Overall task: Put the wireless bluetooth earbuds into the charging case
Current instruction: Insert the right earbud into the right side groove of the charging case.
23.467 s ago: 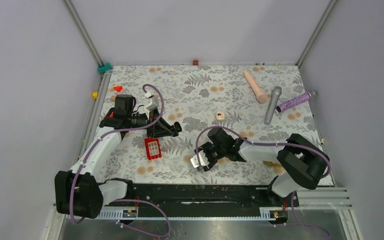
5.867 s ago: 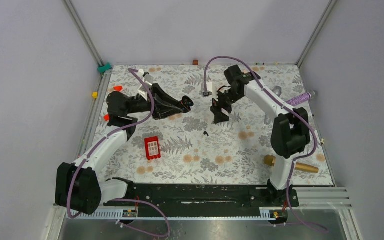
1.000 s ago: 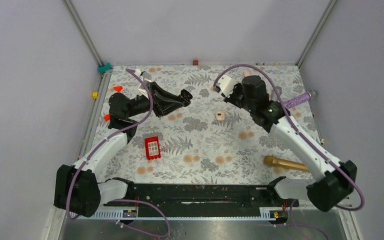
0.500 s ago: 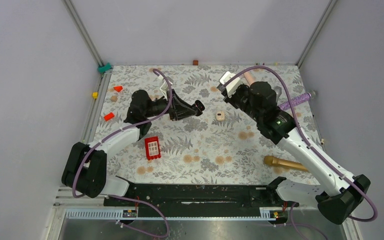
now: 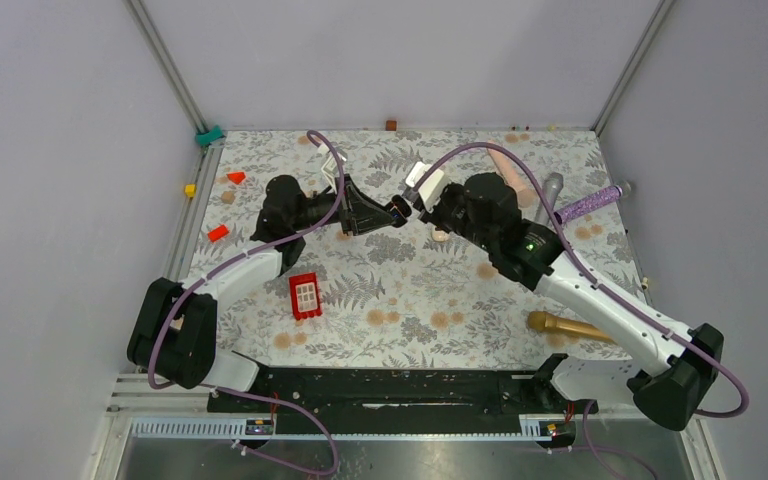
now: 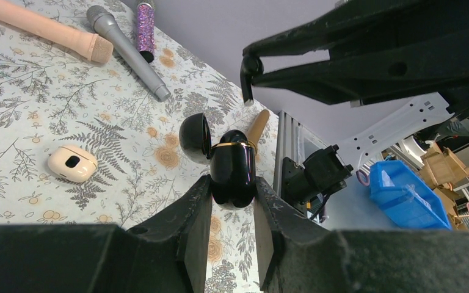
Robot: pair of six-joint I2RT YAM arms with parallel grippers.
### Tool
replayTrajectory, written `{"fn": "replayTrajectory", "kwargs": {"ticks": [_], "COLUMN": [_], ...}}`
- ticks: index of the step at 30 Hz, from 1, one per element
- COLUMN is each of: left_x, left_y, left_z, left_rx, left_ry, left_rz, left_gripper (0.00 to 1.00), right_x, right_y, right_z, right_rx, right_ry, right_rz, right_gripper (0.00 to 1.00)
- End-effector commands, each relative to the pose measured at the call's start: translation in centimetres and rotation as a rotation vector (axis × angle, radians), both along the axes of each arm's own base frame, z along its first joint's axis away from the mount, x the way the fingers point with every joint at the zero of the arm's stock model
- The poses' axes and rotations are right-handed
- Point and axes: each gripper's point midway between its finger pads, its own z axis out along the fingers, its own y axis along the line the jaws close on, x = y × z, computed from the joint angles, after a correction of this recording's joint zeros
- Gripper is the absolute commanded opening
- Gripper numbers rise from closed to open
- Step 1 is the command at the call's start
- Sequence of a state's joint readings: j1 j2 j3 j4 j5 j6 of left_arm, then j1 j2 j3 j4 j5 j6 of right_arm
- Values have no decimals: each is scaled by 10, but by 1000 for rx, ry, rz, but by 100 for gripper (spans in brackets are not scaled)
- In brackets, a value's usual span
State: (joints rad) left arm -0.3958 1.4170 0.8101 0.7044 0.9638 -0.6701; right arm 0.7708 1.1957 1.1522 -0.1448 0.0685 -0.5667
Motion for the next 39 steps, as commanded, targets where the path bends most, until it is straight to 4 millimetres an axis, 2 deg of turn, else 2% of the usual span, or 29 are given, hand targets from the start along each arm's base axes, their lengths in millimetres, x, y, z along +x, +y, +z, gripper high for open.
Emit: {"fn": "replayTrajectory", "kwargs": {"ticks": [1, 8, 22, 39], "left_x": [4, 3, 0, -4], "left_y": [-4, -4, -4, -5], "left_z": [27, 26, 28, 26], "left_rx": [-44, -44, -49, -44], "left_ry": [-68, -68, -81, -99], "left_rz": [-4, -2, -13, -22], "left_gripper": [0, 0, 0, 0], "right_x": [-2, -8, -10, -9], "right_y": [10, 18, 27, 35], "right_z": [-1, -12, -21, -19], "right_rx": [-5, -51, -86, -90], "right_ry": [-10, -21, -29, -28], "right_rz": [9, 31, 47, 44], "right_gripper": [5, 5, 6, 6]}}
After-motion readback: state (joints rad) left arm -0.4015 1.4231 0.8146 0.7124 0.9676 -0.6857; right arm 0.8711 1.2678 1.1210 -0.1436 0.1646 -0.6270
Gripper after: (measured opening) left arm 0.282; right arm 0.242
